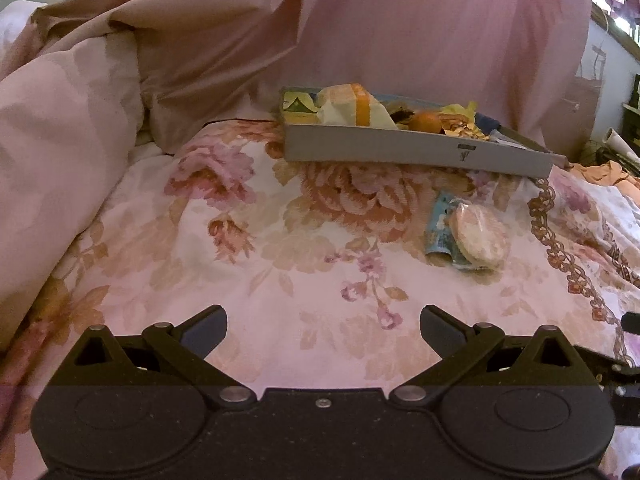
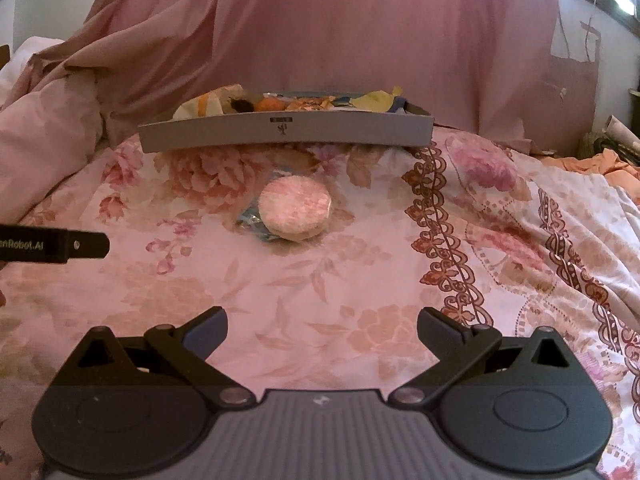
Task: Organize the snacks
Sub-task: 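Move both tools back from the tray toward the remaining two snacks, then grasp the round pink wrapped cake with the right tool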
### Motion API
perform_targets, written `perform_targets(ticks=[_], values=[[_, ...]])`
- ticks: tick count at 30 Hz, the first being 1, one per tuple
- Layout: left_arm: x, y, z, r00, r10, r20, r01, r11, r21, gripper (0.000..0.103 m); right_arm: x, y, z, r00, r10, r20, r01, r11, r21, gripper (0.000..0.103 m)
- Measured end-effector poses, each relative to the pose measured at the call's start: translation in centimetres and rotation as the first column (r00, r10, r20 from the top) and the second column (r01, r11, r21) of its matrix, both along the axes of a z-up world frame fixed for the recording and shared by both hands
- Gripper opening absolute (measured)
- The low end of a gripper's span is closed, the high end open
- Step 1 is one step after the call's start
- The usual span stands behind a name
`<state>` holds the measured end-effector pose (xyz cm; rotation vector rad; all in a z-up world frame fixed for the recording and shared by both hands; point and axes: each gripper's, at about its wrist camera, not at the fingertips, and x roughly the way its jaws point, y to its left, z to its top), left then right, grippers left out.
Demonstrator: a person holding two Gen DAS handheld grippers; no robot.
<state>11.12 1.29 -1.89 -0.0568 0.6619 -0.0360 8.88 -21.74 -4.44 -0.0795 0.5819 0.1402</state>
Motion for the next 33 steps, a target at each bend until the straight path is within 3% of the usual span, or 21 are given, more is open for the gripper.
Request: perform_targets(ticks=[11,20,28,33], values=[[3.4,-1.3,-1.6,0.999,-0.038,-0.015,0.038,0.999,0.031,0.102,2.7,0.0,-1.1,0.999,-0.022,-0.033,0.021,1.000,-0.023,0.103],[5.1,0.2,-2.0,1.000,-0.014,-0.003,0.014,0.999,0.035,0.102,11.8,1.9,0.0,0.998,-0.030,-0.056,0.036,0.994,0.103,0.103],[5.7,1.1,-2.8,1.000,0.015,-0.024,-0.015,1.000,0.012,0.102,16.7,3.6,-0.6,0.994,-0.039,-0.105,0.051,0.993,0.110,0.103],[5.4,0.5,-2.8,1.000,-0.006,-0.016,0.006,1.000,0.006,0.102,16.4,1.5,-1.3,0.991,-0.070,-0.116,0.088,0.984,0.156,0.078]])
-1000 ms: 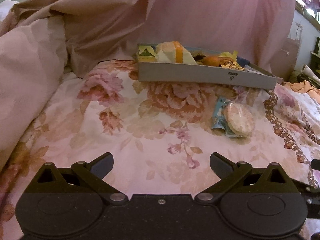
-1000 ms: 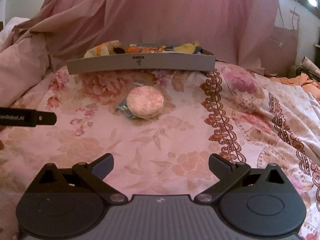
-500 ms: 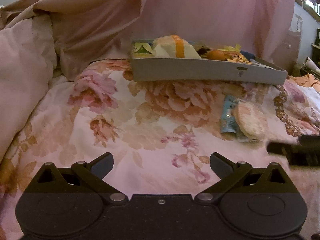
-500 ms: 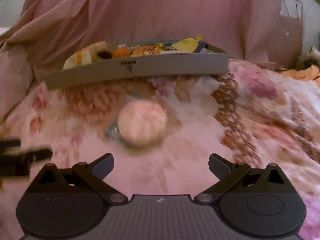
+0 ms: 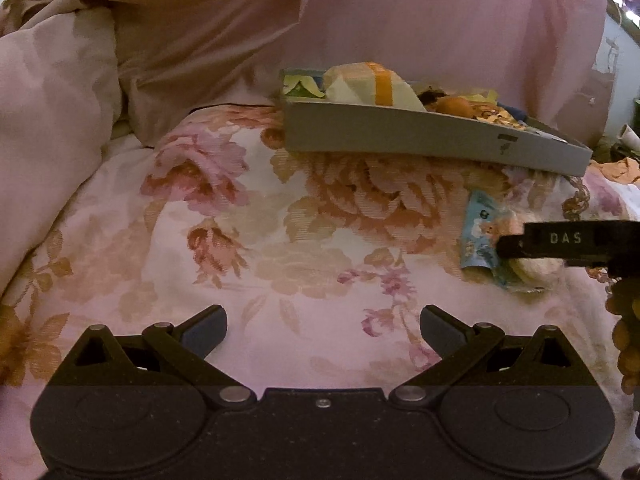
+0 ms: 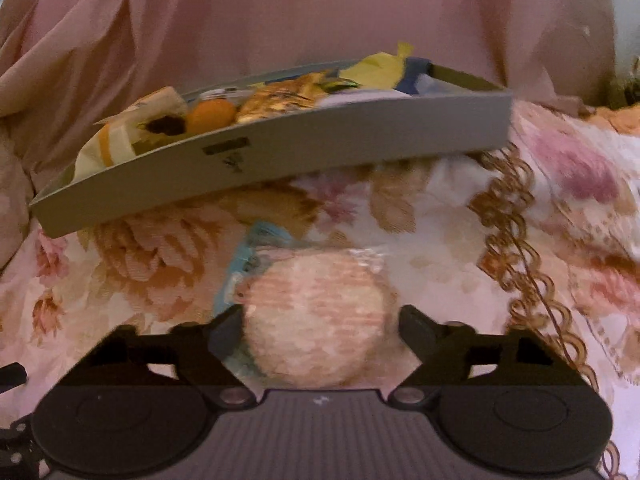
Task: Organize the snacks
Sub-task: 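Grasp the round pink wrapped cake with the right tool, then grasp the blue printed packet with the left tool while the right tool holds the pink cake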
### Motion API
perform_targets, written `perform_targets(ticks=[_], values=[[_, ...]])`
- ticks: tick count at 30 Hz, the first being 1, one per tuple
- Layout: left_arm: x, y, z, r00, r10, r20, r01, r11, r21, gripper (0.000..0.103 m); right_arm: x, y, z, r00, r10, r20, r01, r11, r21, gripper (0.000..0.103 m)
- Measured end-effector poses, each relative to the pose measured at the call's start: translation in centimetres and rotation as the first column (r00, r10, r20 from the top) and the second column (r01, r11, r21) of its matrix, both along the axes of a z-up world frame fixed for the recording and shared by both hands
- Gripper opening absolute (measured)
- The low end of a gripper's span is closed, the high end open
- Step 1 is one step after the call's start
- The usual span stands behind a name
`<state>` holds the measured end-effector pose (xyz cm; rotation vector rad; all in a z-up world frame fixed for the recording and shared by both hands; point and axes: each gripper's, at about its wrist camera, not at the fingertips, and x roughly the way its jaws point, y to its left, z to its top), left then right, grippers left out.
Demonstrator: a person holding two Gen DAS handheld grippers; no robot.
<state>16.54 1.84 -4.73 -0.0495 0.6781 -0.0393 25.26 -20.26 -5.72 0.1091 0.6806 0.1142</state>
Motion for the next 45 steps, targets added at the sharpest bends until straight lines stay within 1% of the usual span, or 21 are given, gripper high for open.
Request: perform_targets(ticks=[2,5,9,14,18,23,26,28,30,34,36,37,39,40,41,42,45], values=[[-0.1,-0.3,0.0,1.000,-0.012,0.004,0.012,1.000,0.001,0.102,-0.5,-1.3,-0.2,1.000,-0.011,0.000,0.011,1.000,0.027,0.077],[-0.3,-0.9,-0.1,0.999,-0.035,0.008,0.035,0.999,0.005,0.102,-1.5,-2.8,-0.4,1.000,0.003,0.000,-0.003,1.000,0.023,0.076],[0.0,-2.0,-0.2,0.998,-0.063,0.004,0.063,0.998,-0.004,0.102,-3.7,-4.3,-0.4,0.998,0.058,-0.006,-0.058,0.997,-0.051,0.076],[1.1,-5.0,0.1,0.988,-0.155,0.026,0.155,0.988,0.013,0.102,-6.5,-5.9,-0.2,0.995,0.096,-0.025,-0.098,0.985,-0.145,0.076],[2.8,-8.2,-0.1,0.966,-0.255,0.025,0.252,0.963,0.101,0.102,-7.8,-6.0,-0.2,0.993,0.114,0.014,-0.109,0.970,-0.217,0.077],[5.3,-11.2,-0.4,0.942,-0.337,0.016,0.325,0.920,0.217,0.102,-7.1,-5.3,-0.4,0.985,0.161,0.058,-0.142,0.959,-0.246,0.077],[6.4,-12.4,-0.5,0.929,-0.370,0.005,0.357,0.899,0.252,0.102,-6.6,-5.5,-0.6,0.985,0.161,0.065,-0.140,0.957,-0.253,0.077],[7.0,-13.0,-0.6,0.925,-0.380,0.000,0.366,0.891,0.267,0.102,-6.4,-5.9,-0.6,0.986,0.151,0.068,-0.130,0.960,-0.246,0.077],[7.5,-13.6,-0.9,0.923,-0.384,-0.012,0.372,0.885,0.279,0.096,-6.2,-6.2,-0.5,0.987,0.143,0.072,-0.122,0.963,-0.239,0.077],[8.2,-14.8,-1.2,0.907,-0.421,-0.019,0.412,0.876,0.253,0.095,-5.9,-6.5,-0.5,0.987,0.141,0.076,-0.120,0.966,-0.229,0.077],[8.7,-15.2,-1.3,0.906,-0.422,-0.027,0.415,0.876,0.243,0.086,-5.8,-6.7,-0.6,0.988,0.138,0.073,-0.119,0.969,-0.218,0.077],[8.9,-15.3,-1.3,0.907,-0.420,-0.032,0.416,0.880,0.231,0.084,-5.8,-6.8,-0.6,0.988,0.136,0.071,-0.118,0.970,-0.213,0.077],[9.2,-15.2,-1.1,0.910,-0.412,-0.034,0.410,0.889,0.203,0.072,-5.8,-6.8,-0.5,0.988,0.135,0.073,-0.118,0.970,-0.211,0.077],[9.2,-15.2,-1.1,0.914,-0.404,-0.034,0.402,0.894,0.198,0.069,-5.8,-6.7,-0.5,0.988,0.137,0.074,-0.118,0.970,-0.212,0.077],[9.1,-15.0,-1.2,0.915,-0.401,-0.037,0.400,0.896,0.194,0.063,-5.8,-6.7,-0.5,0.987,0.139,0.074,-0.121,0.970,-0.213,0.077],[9.1,-14.9,-1.2,0.915,-0.402,-0.039,0.402,0.896,0.188,0.058,-5.8,-6.6,-0.5,0.987,0.140,0.073,-0.122,0.970,-0.212,0.077],[8.6,-14.0,-1.2,0.913,-0.405,-0.045,0.407,0.900,0.155,0.056,-5.8,-6.4,-0.5,0.987,0.148,0.069,-0.131,0.970,-0.206,0.077]])
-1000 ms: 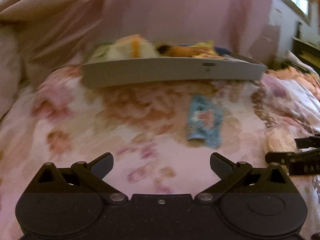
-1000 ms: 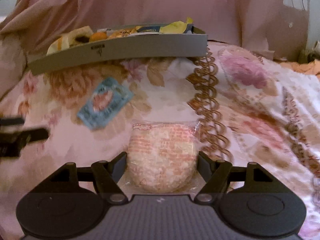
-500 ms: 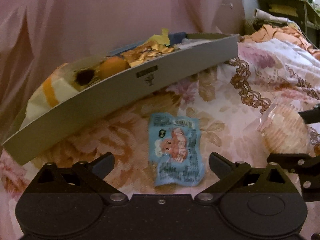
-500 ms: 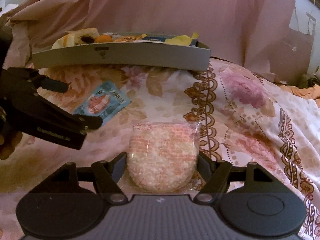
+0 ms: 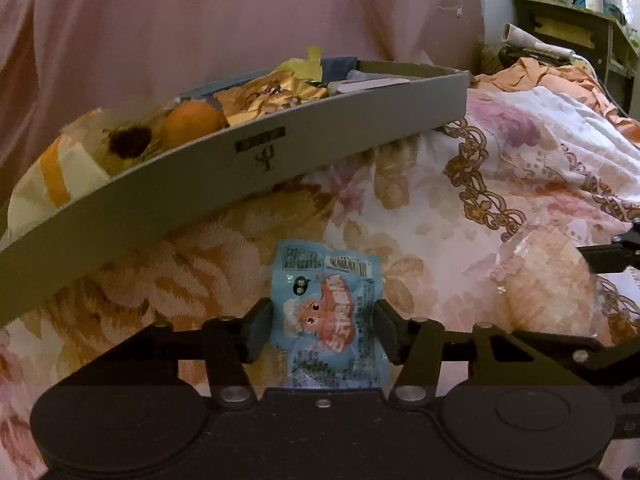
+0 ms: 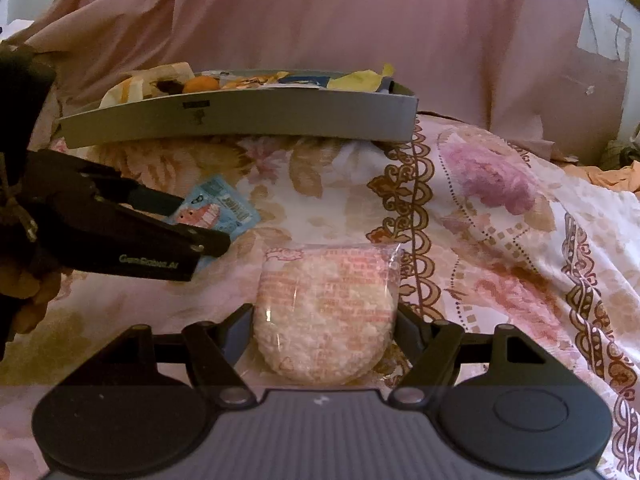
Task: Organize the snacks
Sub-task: 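Grasp the blue printed packet with the left tool while the right tool holds the pink cake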
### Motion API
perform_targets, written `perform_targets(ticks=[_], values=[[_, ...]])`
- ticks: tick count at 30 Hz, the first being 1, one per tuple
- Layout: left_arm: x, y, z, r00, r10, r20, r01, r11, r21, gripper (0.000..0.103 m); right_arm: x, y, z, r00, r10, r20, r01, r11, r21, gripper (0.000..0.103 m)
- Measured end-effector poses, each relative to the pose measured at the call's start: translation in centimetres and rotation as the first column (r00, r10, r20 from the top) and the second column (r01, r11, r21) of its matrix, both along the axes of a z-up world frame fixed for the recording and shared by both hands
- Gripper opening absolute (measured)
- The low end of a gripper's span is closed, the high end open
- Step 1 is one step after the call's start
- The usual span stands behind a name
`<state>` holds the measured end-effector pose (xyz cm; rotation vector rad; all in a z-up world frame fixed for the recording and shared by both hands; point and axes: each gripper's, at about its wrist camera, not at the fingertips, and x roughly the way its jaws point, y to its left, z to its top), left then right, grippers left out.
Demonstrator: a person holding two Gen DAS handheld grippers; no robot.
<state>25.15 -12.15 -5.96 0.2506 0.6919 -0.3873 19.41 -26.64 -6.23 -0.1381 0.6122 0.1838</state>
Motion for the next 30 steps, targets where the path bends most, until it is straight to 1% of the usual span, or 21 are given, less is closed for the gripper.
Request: perform_targets(ticks=[5,7,13,17,20,22,24,25,27,30], values=[[-1.5,1.0,-0.2,0.999,-0.022,-0.033,0.021,0.999,-0.030,0.056,0.0,0.3,-0.2,1.000,0.023,-0.018,-0.023,1.000,0.013,0.077],[-2.4,1.6,-0.2,0.998,-0.029,-0.052,0.026,0.999,-0.045,0.056,0.1,0.5,-0.4,0.999,0.031,-0.043,-0.031,0.999,0.008,0.077],[-5.6,3.3,-0.2,0.994,-0.058,-0.091,0.054,0.997,-0.053,0.056,-0.1,0.7,-0.5,0.997,0.037,-0.071,-0.036,0.999,0.013,0.077],[-7.4,4.4,0.0,0.992,-0.056,-0.117,0.049,0.997,-0.063,0.055,-0.7,1.2,-0.5,0.995,0.058,-0.081,-0.057,0.998,0.015,0.077],[-7.9,4.8,0.0,0.991,-0.039,-0.125,0.030,0.997,-0.072,0.055,-1.1,1.6,-0.6,0.993,0.075,-0.087,-0.073,0.997,0.017,0.077],[-7.7,4.7,0.1,0.991,-0.024,-0.133,0.013,0.997,-0.082,0.058,-1.4,1.8,-0.6,0.993,0.081,-0.089,-0.080,0.997,0.011,0.077],[-7.3,4.6,0.1,0.991,-0.007,-0.136,-0.006,0.995,-0.095,0.066,-1.7,2.0,-0.7,0.992,0.086,-0.088,-0.086,0.996,0.004,0.077],[-7.1,4.4,0.1,0.991,0.001,-0.137,-0.015,0.995,-0.096,0.068,-1.8,2.0,-0.7,0.992,0.088,-0.085,-0.089,0.996,-0.001,0.077],[-6.6,4.0,0.1,0.990,0.016,-0.140,-0.029,0.995,-0.097,0.076,-1.8,2.1,-0.7,0.992,0.092,-0.082,-0.092,0.996,-0.006,0.077],[-5.8,3.5,0.2,0.986,0.068,-0.155,-0.085,0.991,-0.102,0.082,-1.7,2.1,-0.9,0.992,0.094,-0.078,-0.095,0.995,-0.008,0.077]])
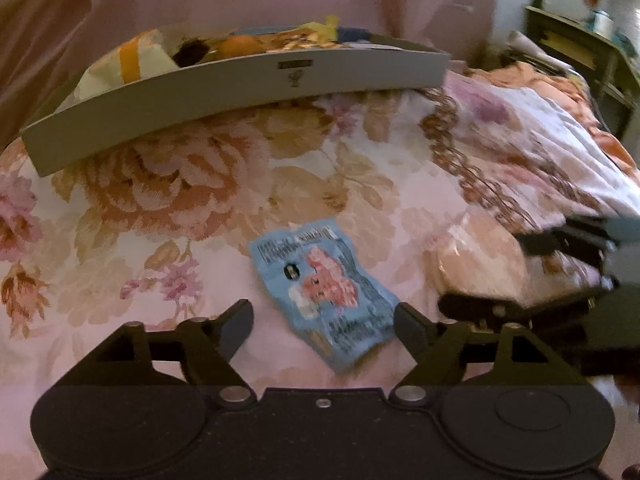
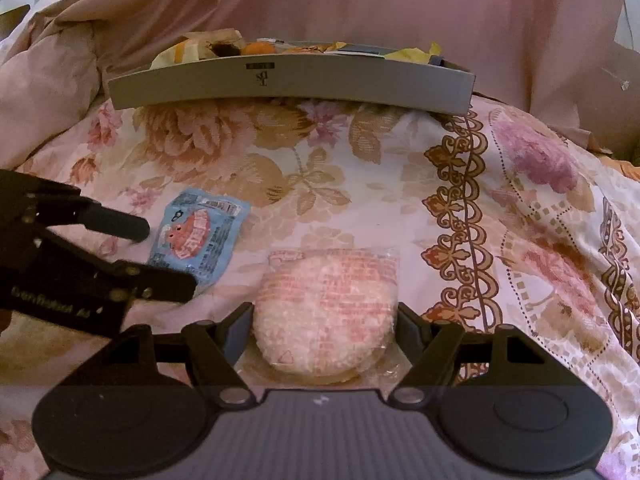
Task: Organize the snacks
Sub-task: 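Grasp the blue printed packet with the left tool while the right tool holds the pink cake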
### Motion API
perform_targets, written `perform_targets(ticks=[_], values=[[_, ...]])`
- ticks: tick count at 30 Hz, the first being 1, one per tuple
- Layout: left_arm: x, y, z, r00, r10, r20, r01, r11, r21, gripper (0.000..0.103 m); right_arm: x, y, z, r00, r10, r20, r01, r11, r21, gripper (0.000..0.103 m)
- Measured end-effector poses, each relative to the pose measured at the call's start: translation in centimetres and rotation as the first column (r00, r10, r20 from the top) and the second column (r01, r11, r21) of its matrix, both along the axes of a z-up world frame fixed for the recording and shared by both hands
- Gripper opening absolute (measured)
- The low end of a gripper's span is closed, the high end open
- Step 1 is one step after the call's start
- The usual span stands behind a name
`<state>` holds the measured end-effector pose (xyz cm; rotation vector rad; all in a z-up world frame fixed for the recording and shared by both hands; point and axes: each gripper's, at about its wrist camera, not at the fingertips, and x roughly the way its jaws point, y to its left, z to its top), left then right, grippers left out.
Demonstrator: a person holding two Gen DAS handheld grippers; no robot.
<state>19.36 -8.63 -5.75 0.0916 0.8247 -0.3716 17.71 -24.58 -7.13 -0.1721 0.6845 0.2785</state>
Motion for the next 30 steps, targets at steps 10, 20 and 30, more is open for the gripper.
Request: perform_targets(ticks=[10,20,30], values=[[2.5,-1.3,-0.5,0.991,0.132,0.016,-0.132,0.991,0.012,0.079,0.3,0.1,-0.5,1.000,0.016,0.024,-0.015,1.000,-0.022,0.079],[0.8,0.2,-0.3,0.996,0.065,0.060,-0.066,0.998,0.002,0.051,0.2,0.2,-0.5,0.999,0.018,0.029,-0.017,1.000,-0.021,0.077],[-3.0,1.8,0.2,0.996,0.024,0.082,-0.021,0.999,-0.045,0.043,-0.8,1.5,-0.4,0.996,0.077,0.036,-0.076,0.996,-0.037,0.077]])
